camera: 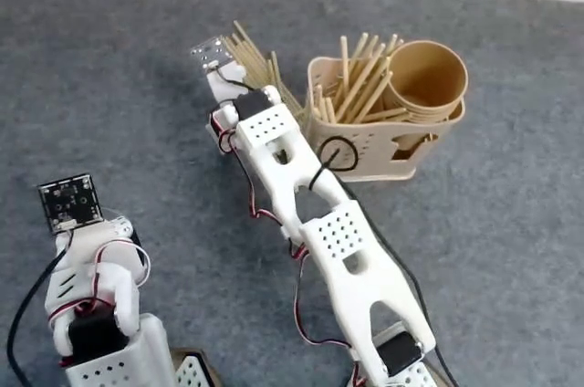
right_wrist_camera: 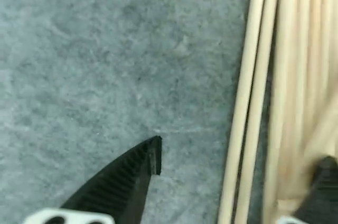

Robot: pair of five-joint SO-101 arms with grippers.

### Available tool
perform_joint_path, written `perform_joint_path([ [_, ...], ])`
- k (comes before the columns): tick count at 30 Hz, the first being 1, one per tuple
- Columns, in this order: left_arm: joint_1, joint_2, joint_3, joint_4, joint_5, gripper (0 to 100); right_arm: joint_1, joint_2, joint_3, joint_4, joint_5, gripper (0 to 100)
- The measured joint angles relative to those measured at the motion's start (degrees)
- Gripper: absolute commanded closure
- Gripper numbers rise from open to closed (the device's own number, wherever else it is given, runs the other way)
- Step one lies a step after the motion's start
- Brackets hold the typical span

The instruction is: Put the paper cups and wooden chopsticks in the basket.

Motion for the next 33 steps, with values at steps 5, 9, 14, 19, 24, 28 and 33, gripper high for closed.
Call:
perform_joint_path([
  [5, 0.0, 0.0, 0.0, 0.0, 0.0, 100, 0.4, 1.5, -6.2, 5.7, 0.0, 87.3],
  [9, 0.0, 0.0, 0.0, 0.0, 0.0, 100, 0.1, 2.0, -7.1, 9.1, 0.0, 91.6],
  [14, 0.0, 0.0, 0.0, 0.0, 0.0, 100, -1.0, 2.1, -9.3, 13.0, 0.0, 95.9],
  [19, 0.0, -0.5, 0.8, 0.0, 0.0, 100, -3.4, 2.4, -14.9, 19.3, -0.1, 99.3],
  [24, 0.0, -0.2, 1.1, 0.0, 0.0, 100, -5.0, 2.5, -24.0, 25.3, 0.0, 99.3],
  [28, 0.0, 0.0, 1.1, 0.0, 0.0, 100, -6.6, 2.4, -25.8, 27.3, 0.4, 99.3],
  [33, 0.0, 0.0, 1.1, 0.0, 0.0, 100, -7.0, 2.1, -25.9, 27.3, 1.0, 99.3],
])
